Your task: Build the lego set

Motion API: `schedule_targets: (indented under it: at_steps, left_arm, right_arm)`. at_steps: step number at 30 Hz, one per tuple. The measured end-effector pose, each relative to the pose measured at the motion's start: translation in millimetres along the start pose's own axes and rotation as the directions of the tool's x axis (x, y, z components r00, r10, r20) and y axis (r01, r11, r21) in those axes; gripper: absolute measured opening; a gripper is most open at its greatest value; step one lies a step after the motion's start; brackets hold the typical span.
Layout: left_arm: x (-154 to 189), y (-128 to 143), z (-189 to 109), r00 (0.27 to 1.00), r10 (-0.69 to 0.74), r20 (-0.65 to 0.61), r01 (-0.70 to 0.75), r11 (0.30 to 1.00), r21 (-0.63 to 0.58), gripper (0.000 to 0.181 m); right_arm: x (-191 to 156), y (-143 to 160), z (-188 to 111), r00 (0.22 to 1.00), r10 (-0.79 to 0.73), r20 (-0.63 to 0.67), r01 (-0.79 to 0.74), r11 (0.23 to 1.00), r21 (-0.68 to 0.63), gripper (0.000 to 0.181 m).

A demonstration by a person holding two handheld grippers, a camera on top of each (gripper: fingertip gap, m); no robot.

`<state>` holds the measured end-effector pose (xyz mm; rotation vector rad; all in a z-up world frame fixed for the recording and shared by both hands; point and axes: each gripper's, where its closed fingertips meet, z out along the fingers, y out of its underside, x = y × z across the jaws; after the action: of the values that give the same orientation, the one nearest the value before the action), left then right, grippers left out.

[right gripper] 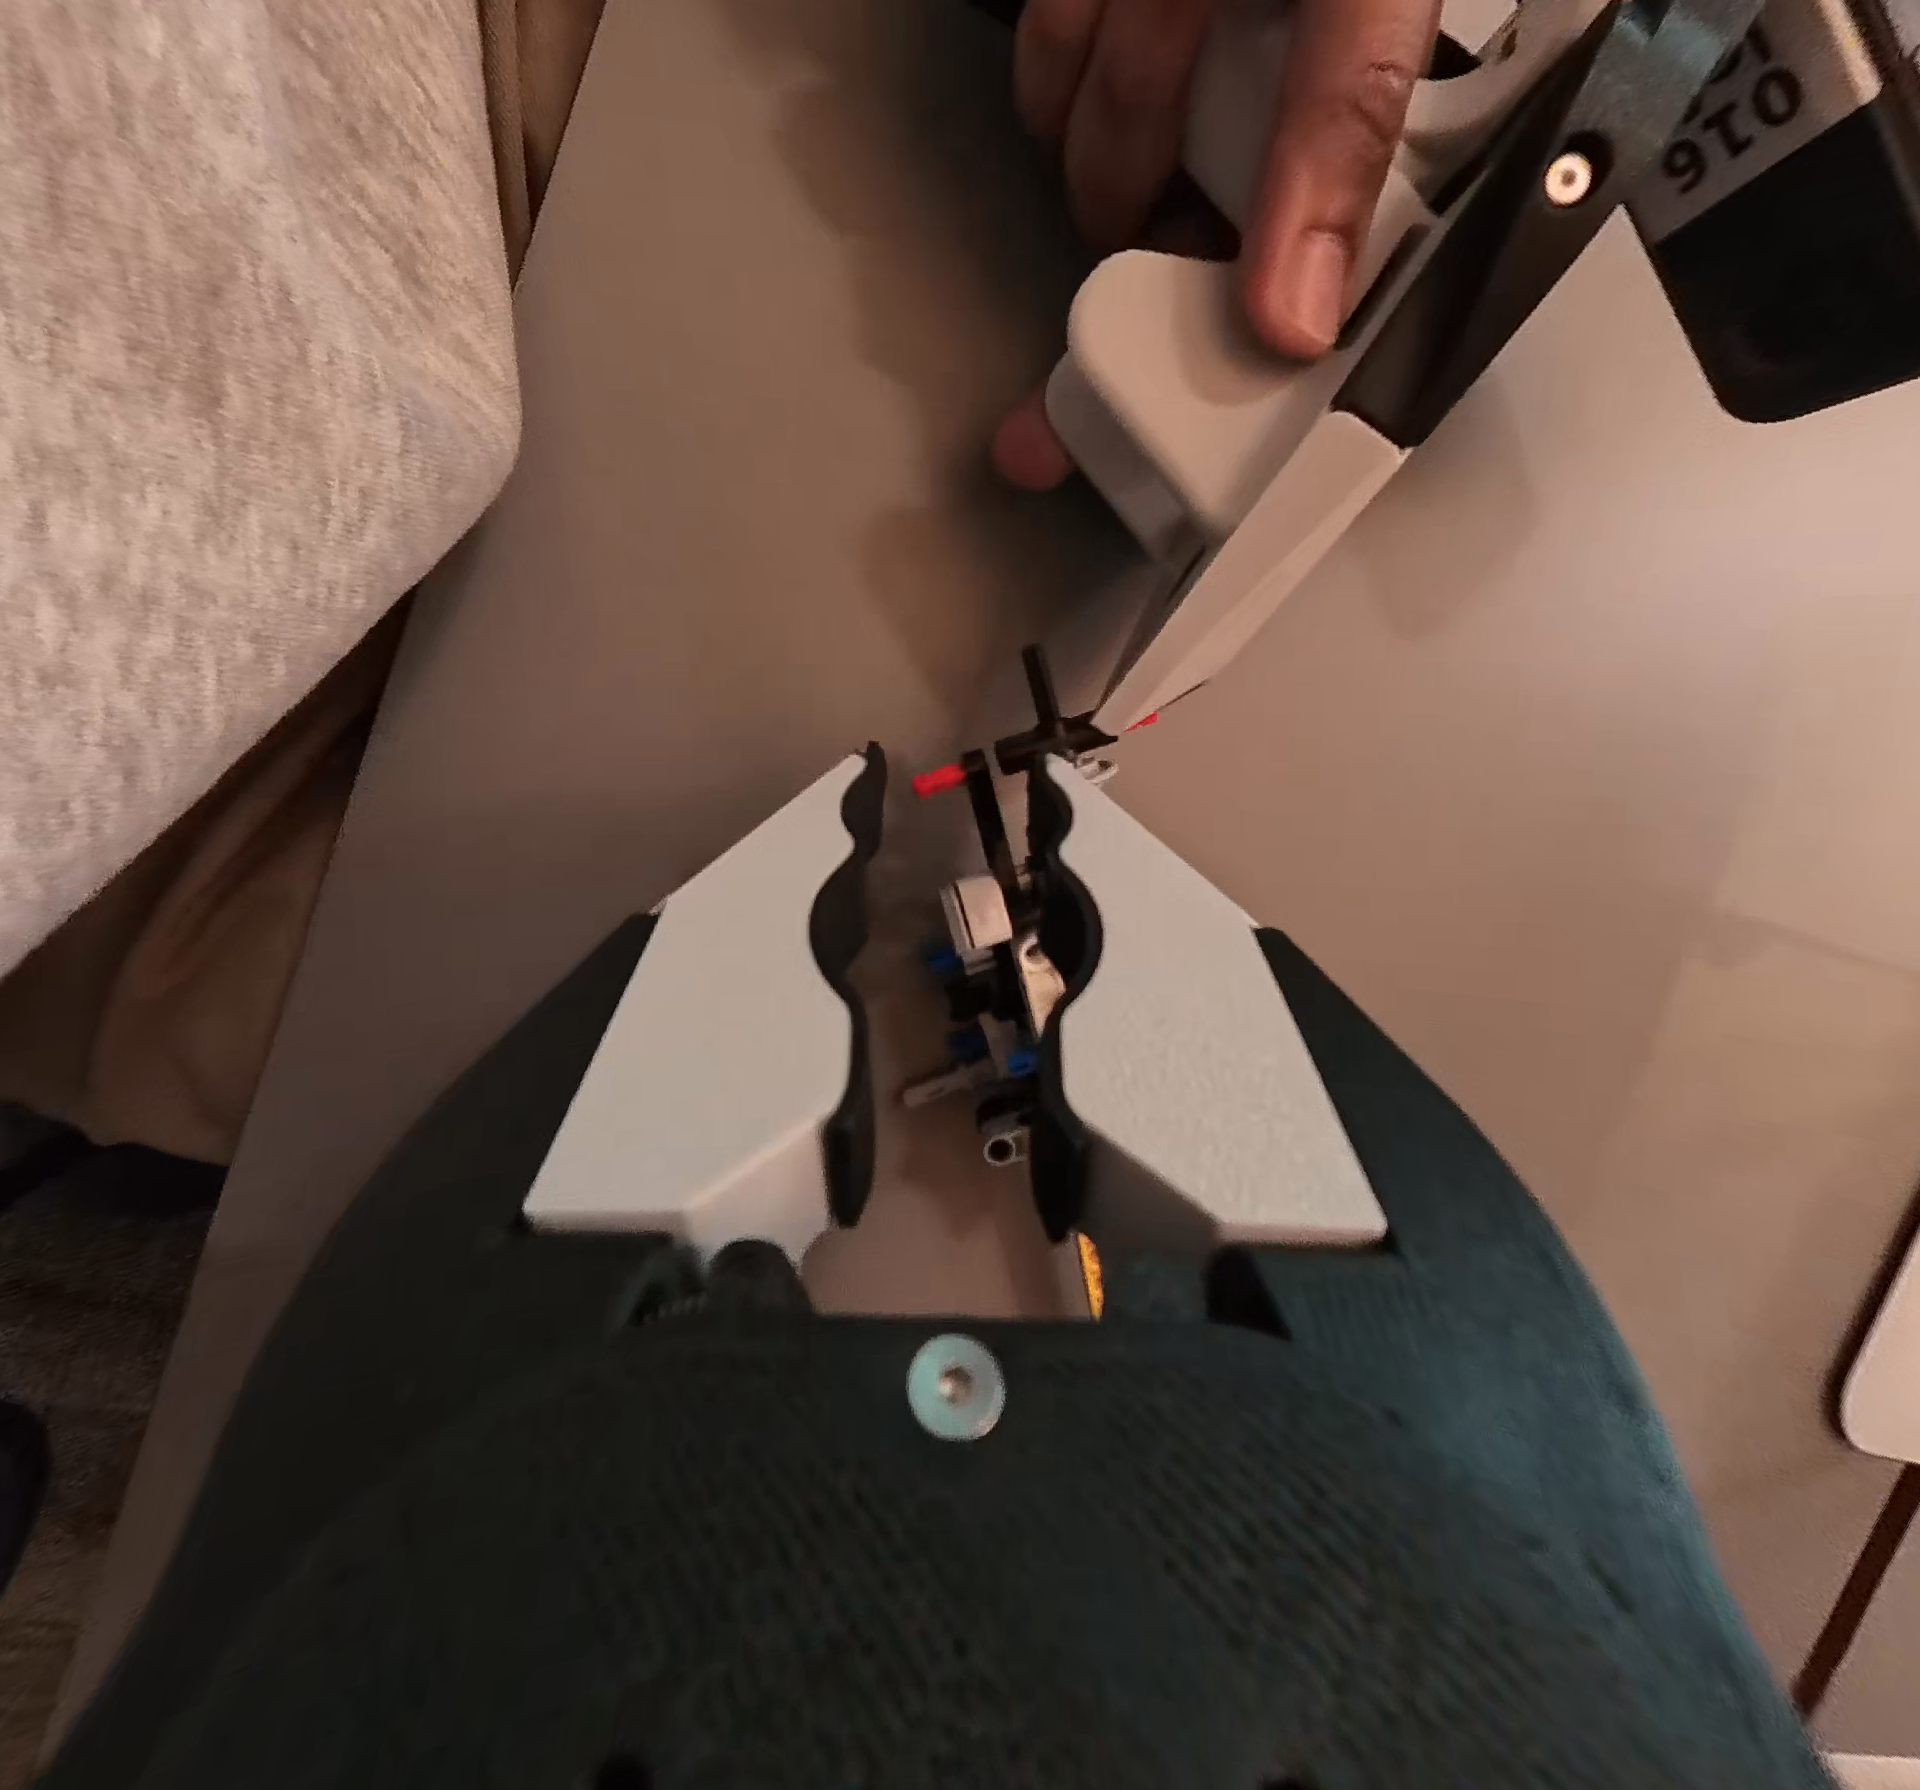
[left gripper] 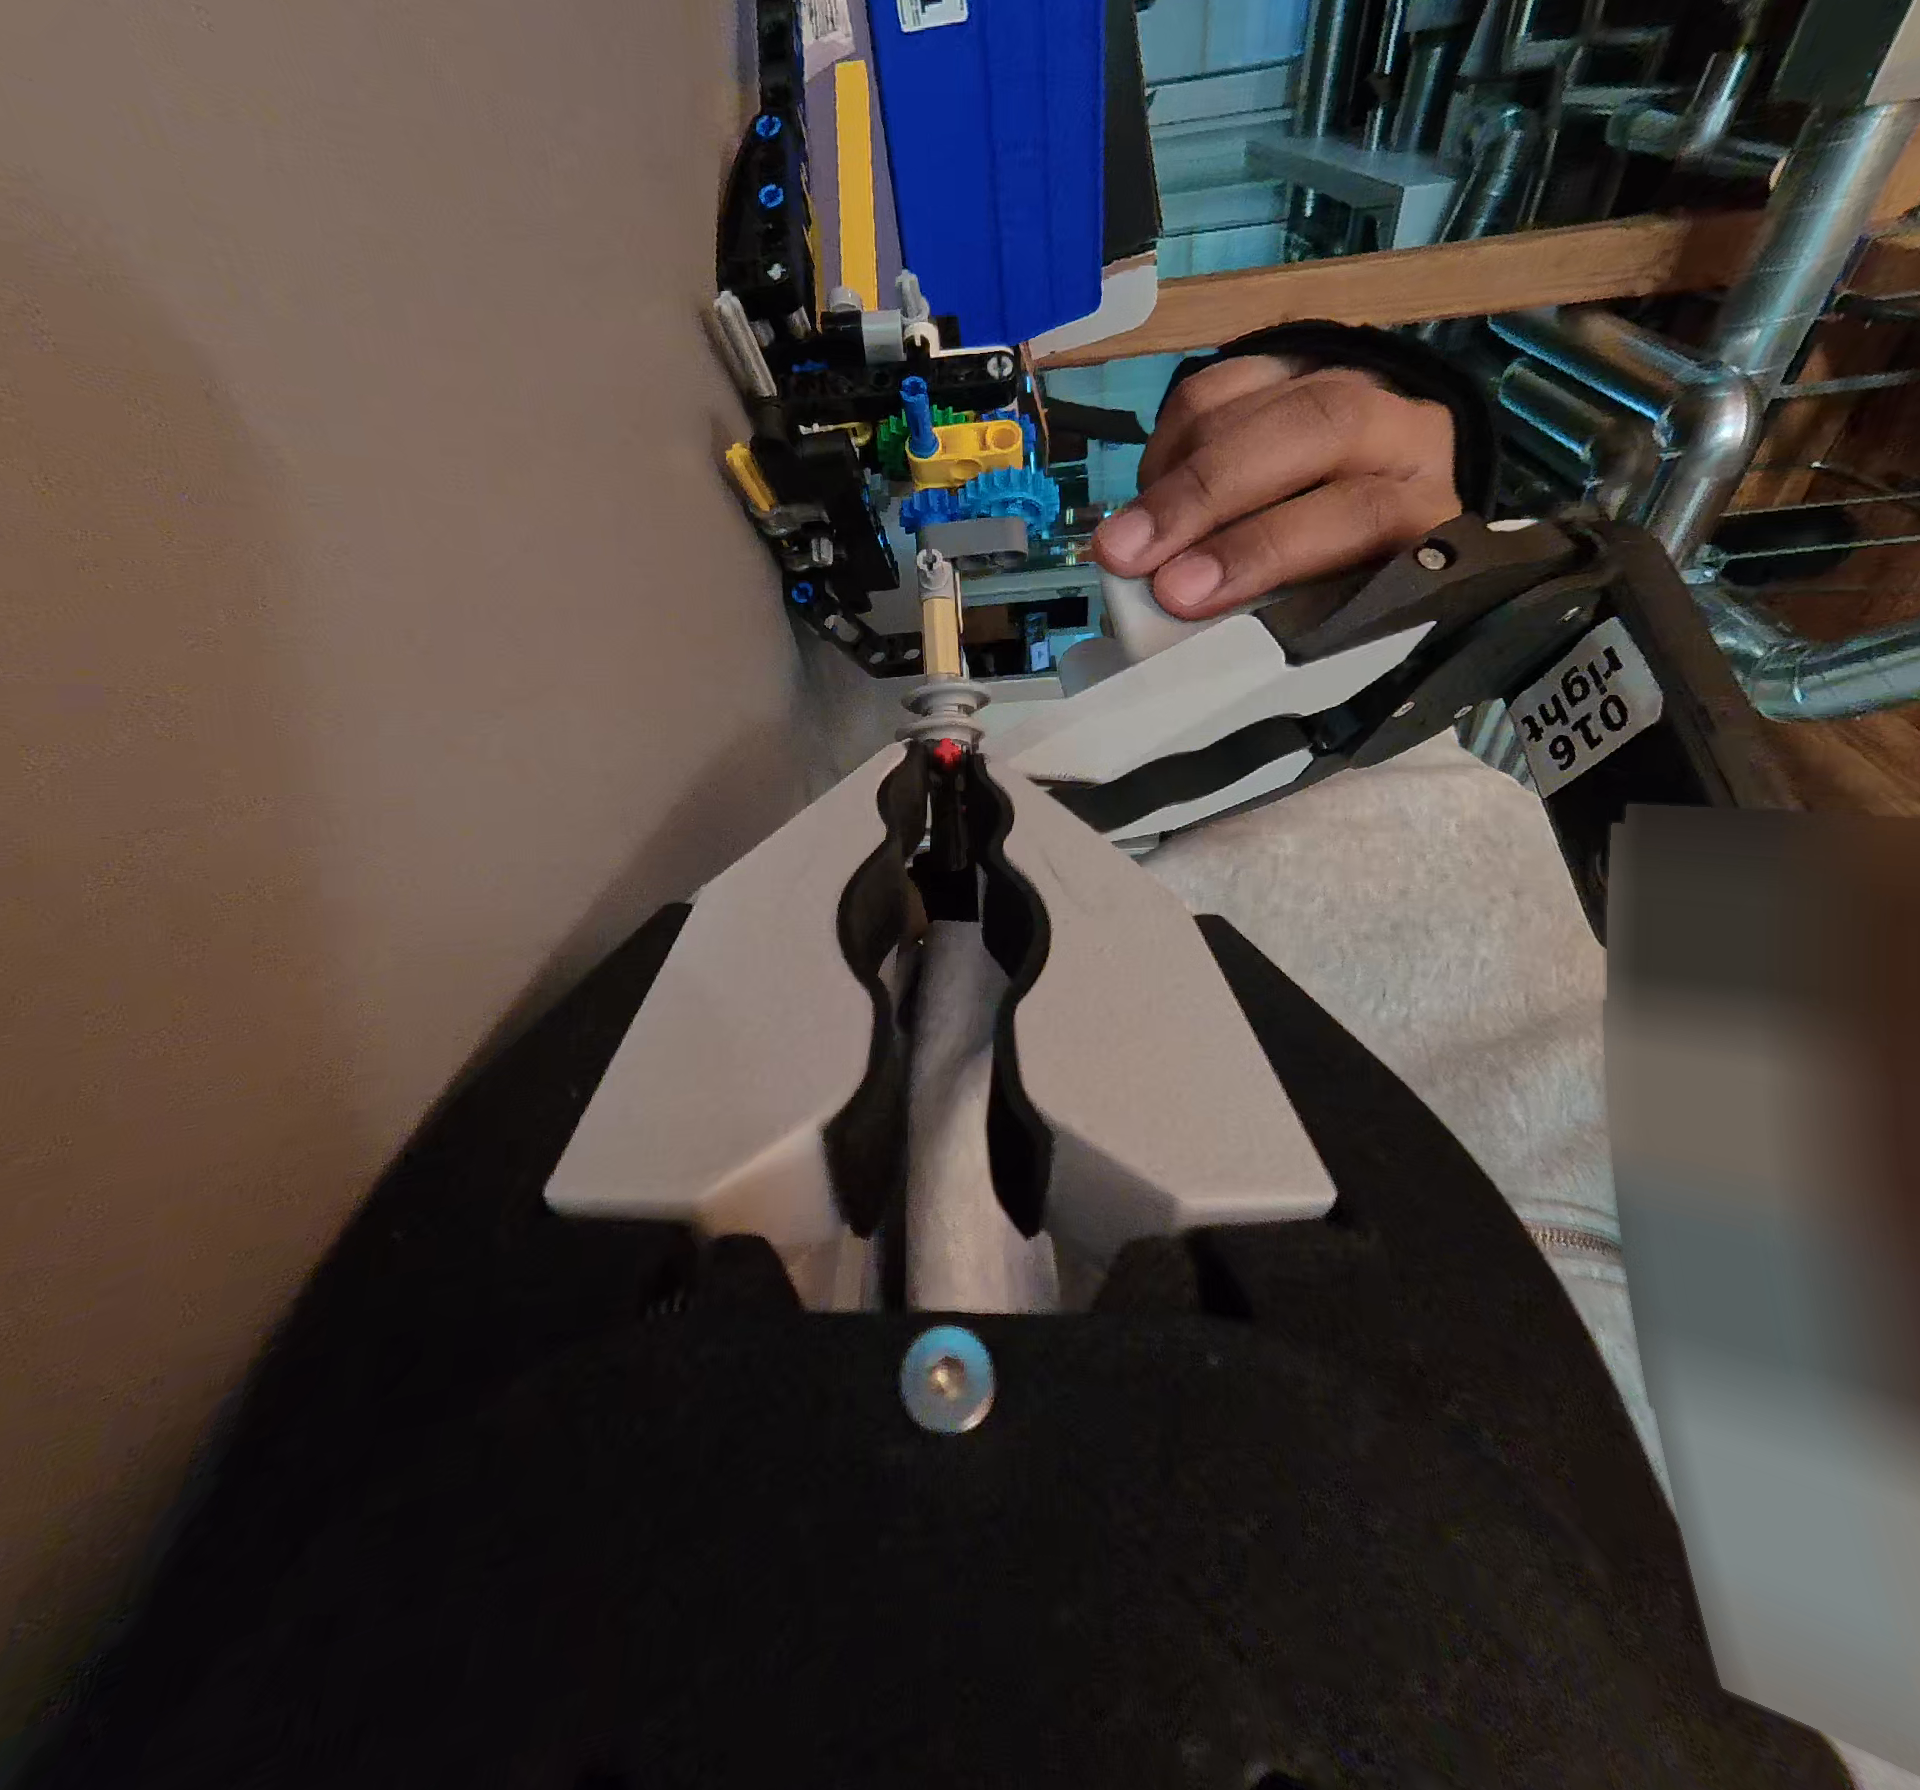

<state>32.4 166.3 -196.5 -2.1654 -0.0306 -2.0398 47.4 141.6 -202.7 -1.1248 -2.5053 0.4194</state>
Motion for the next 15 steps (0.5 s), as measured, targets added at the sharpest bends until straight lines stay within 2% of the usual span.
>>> schedule_targets:
  at_steps: [1,7,15]
  left_arm:
    - [0.5,-0.5,-0.2,1.0,-0.004,-0.004,0.004,1.0,0.006,0.003]
    - [3.1,-3.0,-1.6,0.999,-0.025,-0.03,0.026,0.999,0.024,0.004]
    - [4.2,-3.6,-1.3,0.999,-0.038,-0.04,0.039,0.999,0.037,0.003]
  right_arm:
    - [0.5,-0.2,-1.4,1.0,-0.008,-0.003,0.008,1.0,-0.003,0.025]
    - [1.3,5.1,-6.0,0.999,-0.046,-0.008,0.046,0.998,-0.045,0.021]
    - [2.5,5.6,-3.0,0.999,-0.047,0.019,0.048,0.998,-0.038,0.017]
